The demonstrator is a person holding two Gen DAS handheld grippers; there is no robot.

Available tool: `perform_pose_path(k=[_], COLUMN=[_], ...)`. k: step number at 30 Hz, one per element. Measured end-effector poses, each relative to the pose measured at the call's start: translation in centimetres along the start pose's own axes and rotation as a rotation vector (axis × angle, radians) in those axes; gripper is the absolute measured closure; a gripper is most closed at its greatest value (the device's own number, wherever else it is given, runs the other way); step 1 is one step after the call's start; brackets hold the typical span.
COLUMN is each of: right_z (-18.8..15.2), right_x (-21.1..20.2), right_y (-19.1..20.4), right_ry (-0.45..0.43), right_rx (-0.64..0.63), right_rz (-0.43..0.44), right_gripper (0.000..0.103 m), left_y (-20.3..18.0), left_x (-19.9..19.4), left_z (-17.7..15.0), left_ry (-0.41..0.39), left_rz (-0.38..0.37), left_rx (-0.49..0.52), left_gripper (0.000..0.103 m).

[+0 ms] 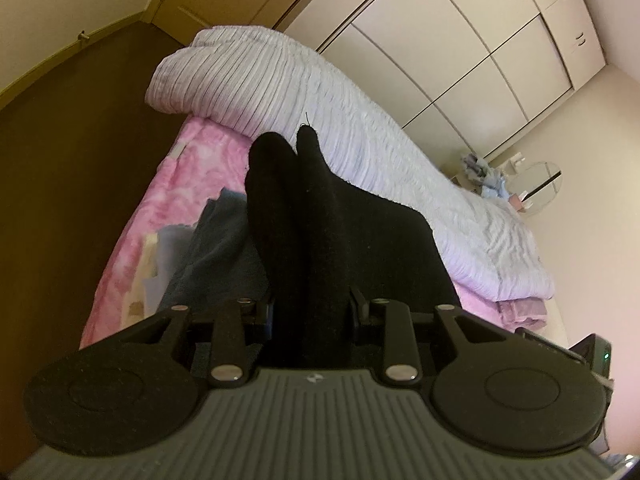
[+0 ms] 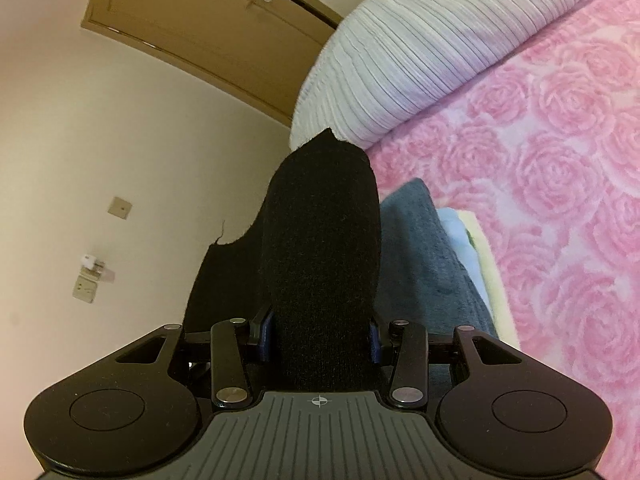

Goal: Fold clothes
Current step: 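Lift the folded black garment with both tools and carry it to the towel stack, then lower the black garment onto the blue towel and open both tools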

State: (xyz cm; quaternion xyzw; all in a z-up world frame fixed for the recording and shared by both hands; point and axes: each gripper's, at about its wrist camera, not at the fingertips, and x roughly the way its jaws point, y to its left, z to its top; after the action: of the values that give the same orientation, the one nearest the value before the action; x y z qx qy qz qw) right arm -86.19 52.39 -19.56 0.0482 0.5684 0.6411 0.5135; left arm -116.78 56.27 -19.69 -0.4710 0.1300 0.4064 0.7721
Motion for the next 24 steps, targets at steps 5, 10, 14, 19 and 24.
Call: perform_pose_path(k=[5, 10, 14, 19, 24], right_z=[-0.5, 0.6, 0.4, -2.7, -6.0], right_x=[2.1, 0.8, -3.0, -3.1, -2.6], right_y=[-1.5, 0.2, 3.7, 4.9, 5.7], right_ry=[0.058, 0.057, 0.034, 0.12, 0.21], right_rx=[-0.02, -0.128, -0.317, -0.431, -0.527], right_rz=[-0.113, -0.189, -0.355, -0.392, -0.406], right_gripper=[0.053, 0.051, 0.051, 0.068, 0.093], left_y=[1.2, 0.0, -1.8, -4.5, -5.1], left_x=[0.9, -0.7, -4.6, -7.6, -4.6], left_z=[-1.0, -0.6, -1.0, -2.7, -4.7], left_ry=[0.012, 0.007, -0.048, -0.016, 0.069], left_rz=[0.04, 0.107, 0.176, 0.157, 0.24], left_rx=[0.01, 0.056, 0.084, 0.125, 0.219], left_gripper=[0.073, 0.073, 0.084, 0.084, 0.089])
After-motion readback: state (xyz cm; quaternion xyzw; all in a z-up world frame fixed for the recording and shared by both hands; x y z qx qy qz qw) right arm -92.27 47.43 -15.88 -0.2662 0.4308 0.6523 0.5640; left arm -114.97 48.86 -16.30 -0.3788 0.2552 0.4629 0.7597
